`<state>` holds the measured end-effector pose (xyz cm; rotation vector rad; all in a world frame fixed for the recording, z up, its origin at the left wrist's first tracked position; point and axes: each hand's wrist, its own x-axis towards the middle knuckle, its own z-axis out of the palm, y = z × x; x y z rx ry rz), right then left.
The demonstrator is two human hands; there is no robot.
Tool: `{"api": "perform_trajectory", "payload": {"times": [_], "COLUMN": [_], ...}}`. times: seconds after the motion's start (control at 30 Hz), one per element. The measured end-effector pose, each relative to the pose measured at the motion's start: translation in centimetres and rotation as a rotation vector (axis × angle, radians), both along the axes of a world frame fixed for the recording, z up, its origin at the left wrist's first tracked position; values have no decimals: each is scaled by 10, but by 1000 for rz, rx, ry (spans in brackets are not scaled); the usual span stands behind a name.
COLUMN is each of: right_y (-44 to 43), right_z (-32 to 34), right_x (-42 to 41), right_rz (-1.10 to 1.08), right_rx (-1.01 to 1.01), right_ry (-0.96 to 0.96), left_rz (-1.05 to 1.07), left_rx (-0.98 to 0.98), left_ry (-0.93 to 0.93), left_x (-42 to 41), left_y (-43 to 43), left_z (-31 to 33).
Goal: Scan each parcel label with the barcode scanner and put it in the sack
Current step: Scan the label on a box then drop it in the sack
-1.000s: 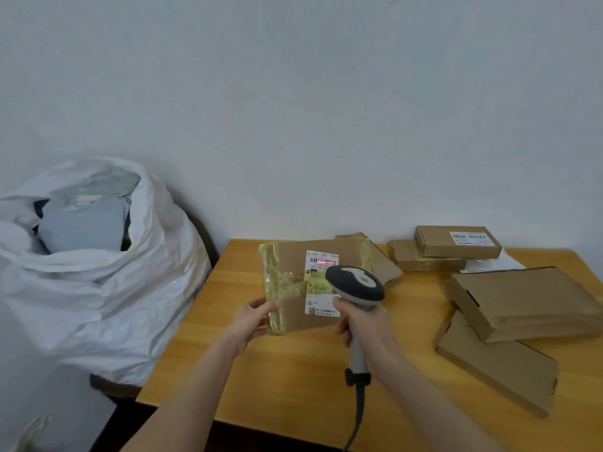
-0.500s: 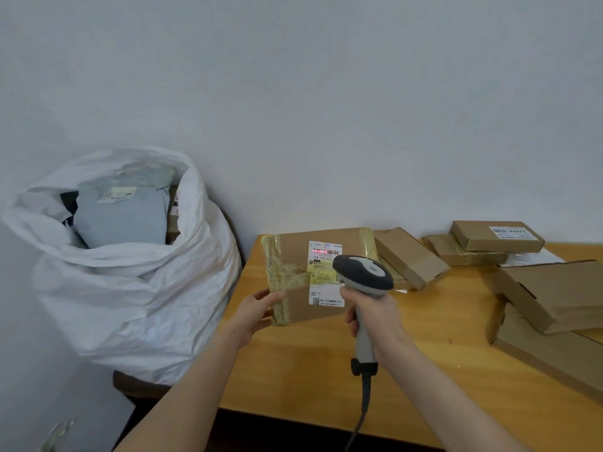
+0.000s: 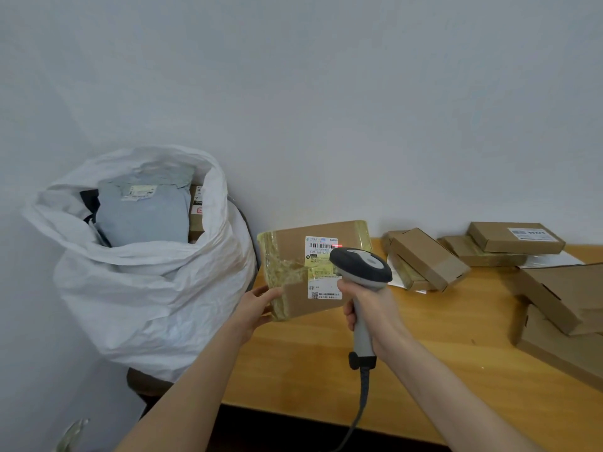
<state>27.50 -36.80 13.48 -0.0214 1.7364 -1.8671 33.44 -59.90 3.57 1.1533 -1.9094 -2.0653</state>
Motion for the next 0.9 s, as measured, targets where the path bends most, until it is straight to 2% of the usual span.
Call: {"api": "perform_trajectory", "payload": {"times": [0.53,0.7,0.9], "right_y": [-9,-34,-112], "right_z": [10,29,78], "right_x": [-24,-38,-42], "right_rz": [104,186,260], "right_rx": [-49,-138,-219], "right_ry": [71,111,185], "left_rz": [59,101,346], "left_rx": [-52,-69,-187], "left_ry": [30,60,103], "left_x": [-7,1,40], "left_y": [-8,-16,-86], "left_z": [20,56,130]}}
